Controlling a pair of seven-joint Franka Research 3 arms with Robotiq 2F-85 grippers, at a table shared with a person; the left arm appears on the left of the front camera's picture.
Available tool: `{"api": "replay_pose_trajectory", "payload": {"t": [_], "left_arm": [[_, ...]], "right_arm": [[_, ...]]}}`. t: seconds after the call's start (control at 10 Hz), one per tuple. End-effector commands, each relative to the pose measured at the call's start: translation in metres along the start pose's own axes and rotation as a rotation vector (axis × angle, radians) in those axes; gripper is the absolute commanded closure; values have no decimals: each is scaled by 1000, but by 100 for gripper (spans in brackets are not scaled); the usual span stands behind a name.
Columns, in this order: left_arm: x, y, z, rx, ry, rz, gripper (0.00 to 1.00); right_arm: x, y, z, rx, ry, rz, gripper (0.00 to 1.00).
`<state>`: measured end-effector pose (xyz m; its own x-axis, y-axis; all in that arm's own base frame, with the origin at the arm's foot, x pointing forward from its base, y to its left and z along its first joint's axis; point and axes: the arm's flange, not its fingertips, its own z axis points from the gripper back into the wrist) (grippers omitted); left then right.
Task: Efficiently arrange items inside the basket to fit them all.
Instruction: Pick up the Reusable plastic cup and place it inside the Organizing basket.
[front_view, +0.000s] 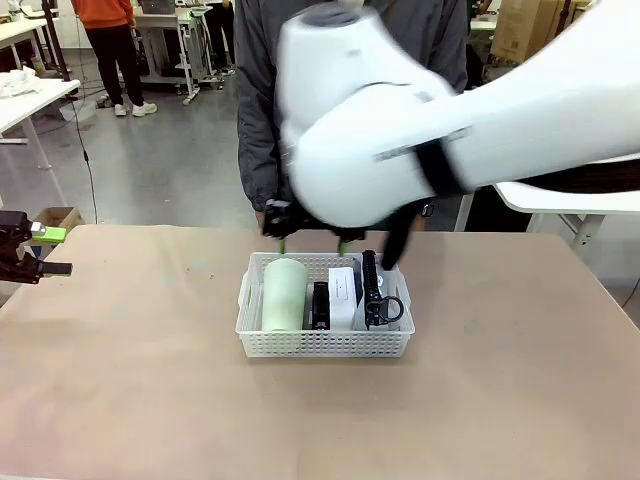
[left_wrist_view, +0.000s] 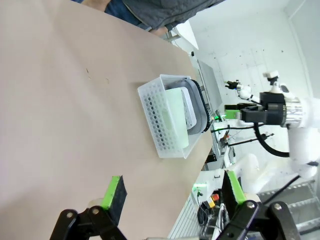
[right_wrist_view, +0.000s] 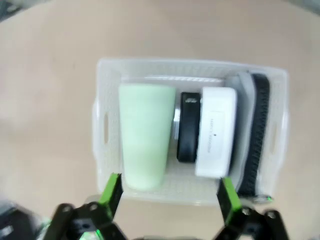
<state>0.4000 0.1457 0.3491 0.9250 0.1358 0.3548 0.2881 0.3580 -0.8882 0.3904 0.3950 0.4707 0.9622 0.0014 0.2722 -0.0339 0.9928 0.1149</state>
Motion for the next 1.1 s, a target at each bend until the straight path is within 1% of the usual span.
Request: {"api": "replay_pose_trajectory", "payload": {"t": [0.0,0.1,0.2,0.3,0.4,0.5,0.6,0.8,0.9,1.0], "left_arm": [[-2,-3,0,1,6,9,0],[-2,-3,0,1,6,9,0],[-2,-3,0,1,6,9,0],[-2,-3,0,1,6,9,0],[-2,-3,0,1,6,9,0],[-2,-3,0,1,6,9,0],[-2,-3,0,1,6,9,0],[-2,-3,0,1,6,9,0],[-2,-3,0,1,6,9,0],[-2,-3,0,1,6,9,0]], "right_arm": [[-28,-109,15,307,98,199,0],[-38,-159,17,513,94,208,0],[-47,-199,15,651,91,213,0],[-55,-235,11,762,78,238,0],[-61,-267,5,847,66,247,0],[-63,-296,-4,910,78,238,0],[-64,-325,-19,1007,97,261,0],[-64,-374,-52,1148,139,294,0],[-65,-394,-69,1211,145,257,0],[-71,-406,-84,1239,136,193,0]]}}
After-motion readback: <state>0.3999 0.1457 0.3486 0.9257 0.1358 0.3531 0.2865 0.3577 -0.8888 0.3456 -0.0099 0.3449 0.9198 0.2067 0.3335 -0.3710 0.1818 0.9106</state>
